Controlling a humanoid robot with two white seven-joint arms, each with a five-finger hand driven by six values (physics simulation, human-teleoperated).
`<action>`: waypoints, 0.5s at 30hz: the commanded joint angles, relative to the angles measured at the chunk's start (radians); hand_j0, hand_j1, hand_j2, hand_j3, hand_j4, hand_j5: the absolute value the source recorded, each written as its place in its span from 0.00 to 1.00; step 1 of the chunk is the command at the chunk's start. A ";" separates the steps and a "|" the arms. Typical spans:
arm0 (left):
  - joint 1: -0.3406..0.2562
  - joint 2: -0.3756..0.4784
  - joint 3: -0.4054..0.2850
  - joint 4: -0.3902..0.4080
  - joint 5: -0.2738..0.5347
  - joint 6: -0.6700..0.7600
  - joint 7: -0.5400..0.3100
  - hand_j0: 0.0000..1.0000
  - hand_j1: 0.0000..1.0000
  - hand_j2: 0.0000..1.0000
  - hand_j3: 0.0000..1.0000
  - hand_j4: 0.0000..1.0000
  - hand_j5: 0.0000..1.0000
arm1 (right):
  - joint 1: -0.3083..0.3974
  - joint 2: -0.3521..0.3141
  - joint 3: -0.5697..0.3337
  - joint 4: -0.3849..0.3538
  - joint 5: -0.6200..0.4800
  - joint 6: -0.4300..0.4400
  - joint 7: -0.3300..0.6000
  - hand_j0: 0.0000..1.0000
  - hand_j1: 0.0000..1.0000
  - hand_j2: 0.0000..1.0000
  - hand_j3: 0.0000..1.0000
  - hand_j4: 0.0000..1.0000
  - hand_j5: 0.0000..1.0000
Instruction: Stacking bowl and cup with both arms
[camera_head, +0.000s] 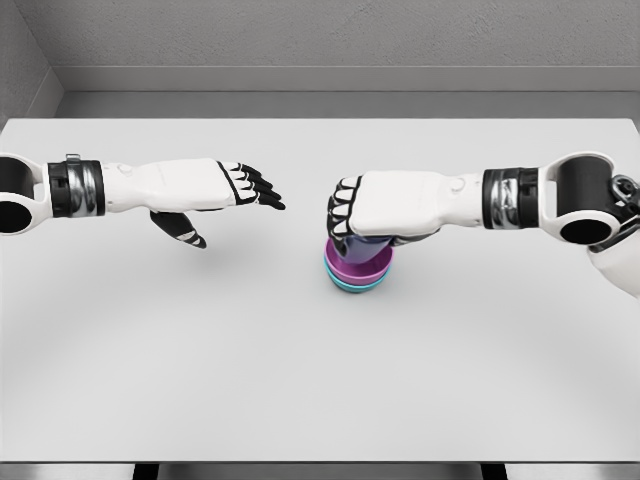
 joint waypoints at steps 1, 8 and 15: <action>0.000 0.000 0.001 0.000 0.006 0.002 0.000 1.00 1.00 1.00 1.00 1.00 1.00 | 0.000 0.002 0.010 0.001 -0.005 0.003 0.000 0.49 0.49 0.49 0.49 0.49 0.49; 0.000 0.002 0.001 0.000 0.006 0.002 0.000 1.00 1.00 1.00 1.00 1.00 1.00 | 0.006 0.004 0.012 0.024 -0.004 0.003 0.000 0.49 0.49 0.49 0.49 0.49 0.49; 0.000 0.002 0.001 0.000 0.006 0.002 0.000 1.00 1.00 1.00 1.00 1.00 1.00 | 0.009 0.002 0.014 0.031 -0.004 0.003 0.000 0.50 0.50 0.50 0.50 0.50 0.50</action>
